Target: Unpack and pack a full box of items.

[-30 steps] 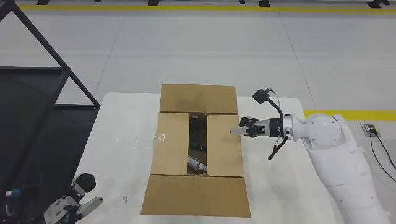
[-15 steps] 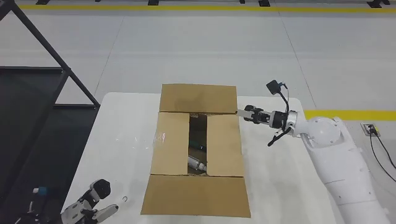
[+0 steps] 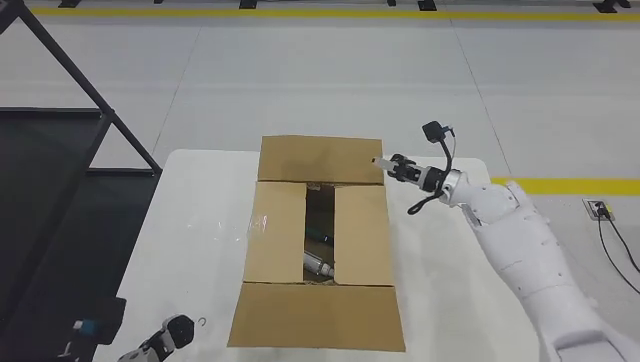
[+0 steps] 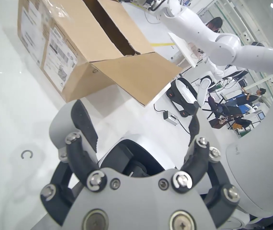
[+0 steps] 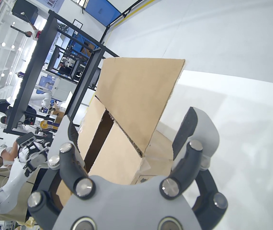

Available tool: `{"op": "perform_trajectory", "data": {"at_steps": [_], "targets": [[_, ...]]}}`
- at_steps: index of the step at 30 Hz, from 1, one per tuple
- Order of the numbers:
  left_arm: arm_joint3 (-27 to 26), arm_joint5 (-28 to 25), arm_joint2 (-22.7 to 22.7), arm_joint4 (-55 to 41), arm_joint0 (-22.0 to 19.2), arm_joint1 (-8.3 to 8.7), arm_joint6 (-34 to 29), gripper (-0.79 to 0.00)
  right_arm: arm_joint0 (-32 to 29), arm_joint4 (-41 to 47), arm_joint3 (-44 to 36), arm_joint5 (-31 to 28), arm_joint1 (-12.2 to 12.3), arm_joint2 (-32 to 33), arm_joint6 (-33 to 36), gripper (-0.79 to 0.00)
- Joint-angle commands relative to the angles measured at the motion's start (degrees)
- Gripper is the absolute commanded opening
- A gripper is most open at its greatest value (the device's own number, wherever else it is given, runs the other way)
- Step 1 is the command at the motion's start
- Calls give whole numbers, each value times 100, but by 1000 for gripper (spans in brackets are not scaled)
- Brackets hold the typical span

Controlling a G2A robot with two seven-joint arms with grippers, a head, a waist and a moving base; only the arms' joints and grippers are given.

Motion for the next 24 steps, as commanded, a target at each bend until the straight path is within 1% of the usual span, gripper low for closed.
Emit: {"op": "perform_trajectory", "data": {"at_steps": [1, 4, 7, 9, 14, 18, 24], "targets": [[-3, -80, 70, 27, 69, 88, 82, 0, 73, 11, 174, -70, -79, -107, -109, 0], [-21, -140, 179, 100, 130, 221, 142, 0, 184, 208, 413, -270, -179, -200, 22, 0], [-71, -127, 322, 239, 173, 366, 130, 0, 288, 533, 633, -596, -246, -207, 281, 0], [-104, -98, 431, 352, 194, 467, 101, 0, 336, 789, 738, -864, -271, -174, 481, 0], [-143, -77, 712, 526, 199, 711, 80, 0, 466, 1252, 950, -1308, -268, -59, 918, 0], [-199, -77, 933, 644, 184, 898, 79, 0, 497, 1581, 924, -1545, -243, 15, 1256, 0], [-260, -120, 1157, 777, 157, 1180, 123, 0, 365, 1749, 367, -1540, -131, -81, 1261, 0]]}}
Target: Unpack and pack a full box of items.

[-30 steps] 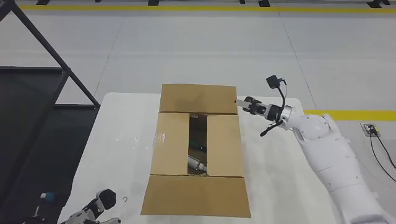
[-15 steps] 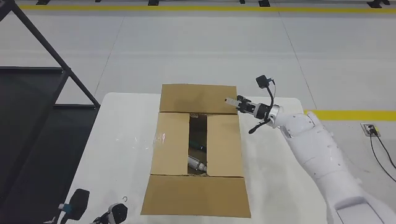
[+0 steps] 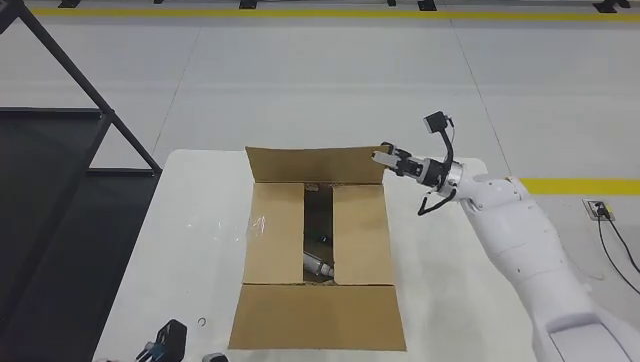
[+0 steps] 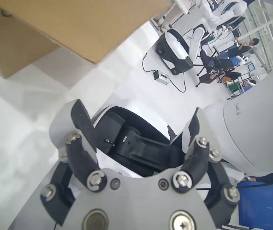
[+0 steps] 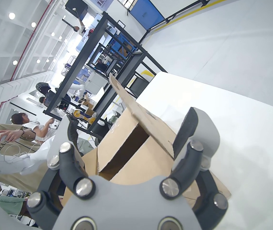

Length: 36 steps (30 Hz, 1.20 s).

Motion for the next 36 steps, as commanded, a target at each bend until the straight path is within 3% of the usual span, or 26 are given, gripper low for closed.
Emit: {"op": "perform_trajectory", "data": {"at_steps": [1, 9, 19, 26, 34, 36], "targets": [[2, -58, 38, -62, -21, 84, 59, 0, -61, 35, -252, 19, 55, -60, 20, 0], [-40, -176, 253, -471, -297, 280, 178, 0, -312, 255, -1239, 177, 397, -365, 179, 0], [-131, 168, 516, -531, -810, 293, 478, 0, -526, 431, -2122, 278, 869, -746, 280, 0], [-309, 850, 649, -251, -1170, 227, 1231, 0, -583, 731, -2633, 451, 1142, -1076, 453, 0], [-435, 1947, 1133, -60, -1622, 119, 2015, 0, -444, 1405, -2858, 1189, 1316, -1293, 1190, 0], [-435, 1947, 1133, -60, -1622, 119, 2015, 0, -402, 1493, -2801, 1335, 1329, -1335, 1336, 0]]}}
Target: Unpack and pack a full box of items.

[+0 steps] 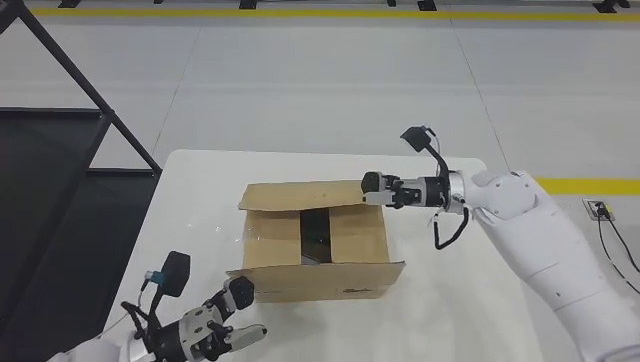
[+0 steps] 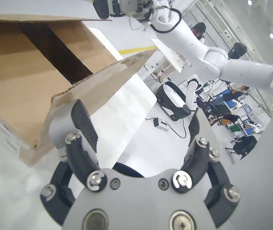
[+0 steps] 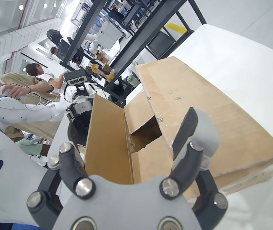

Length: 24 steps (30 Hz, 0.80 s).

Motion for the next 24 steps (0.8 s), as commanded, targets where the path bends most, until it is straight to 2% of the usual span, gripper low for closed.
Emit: {"op": "perform_trajectory", "data": {"at_steps": [1, 11, 13, 16, 24], "targets": [[0, -26, -6, -1, 6, 1, -7, 0, 39, 79, 52, 122, 6, -39, 122, 0], [0, -26, -6, -1, 6, 1, -7, 0, 48, 72, 56, 132, 6, -47, 132, 0], [34, 321, 53, -136, -8, -10, 3, 0, -28, 67, -1, 298, 7, -7, -133, 0], [58, 829, 230, -53, -293, -56, 299, 0, -122, 11, -166, 527, 20, 62, -304, 0], [255, 1543, 1034, 271, -998, -201, 690, 0, -249, 528, -236, 1108, 15, 236, -53, 0]]}}
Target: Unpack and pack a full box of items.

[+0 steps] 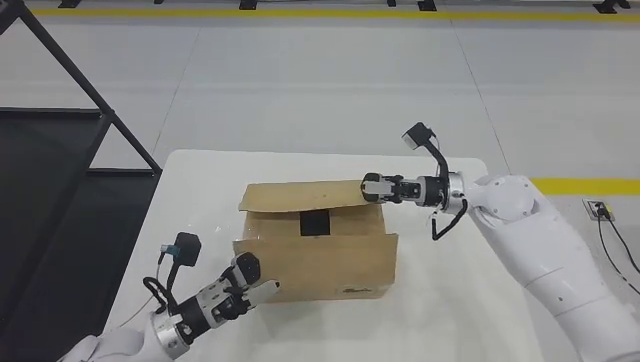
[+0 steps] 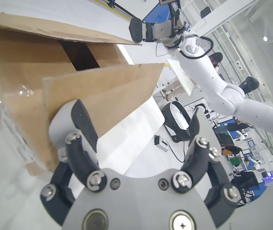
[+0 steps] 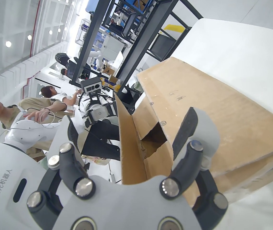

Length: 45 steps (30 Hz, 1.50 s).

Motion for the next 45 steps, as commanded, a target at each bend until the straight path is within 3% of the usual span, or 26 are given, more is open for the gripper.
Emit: {"op": "perform_trajectory", "data": {"at_steps": [1, 5, 14, 30, 36, 45], "targets": [[65, 131, 197, 89, -149, -38, 93, 0, -18, 166, 17, 213, -1, 29, 190, 0], [172, 394, 466, 242, -380, -109, 289, 0, -47, 594, 39, 691, -19, 82, 557, 0], [359, 774, 808, 252, -726, -245, 550, 0, -83, 1094, 318, 1081, -122, 117, 839, 0], [380, 800, 818, 271, -794, -379, 751, 0, -313, 1041, 505, 1124, -272, 48, 1101, 0], [328, 554, 238, -7, -437, -392, 1409, 0, -403, 681, 395, 1071, -288, 59, 831, 0], [584, 178, -1234, -911, 669, -405, 2264, 0, -471, 492, 350, 1123, -322, 133, 632, 0]]}}
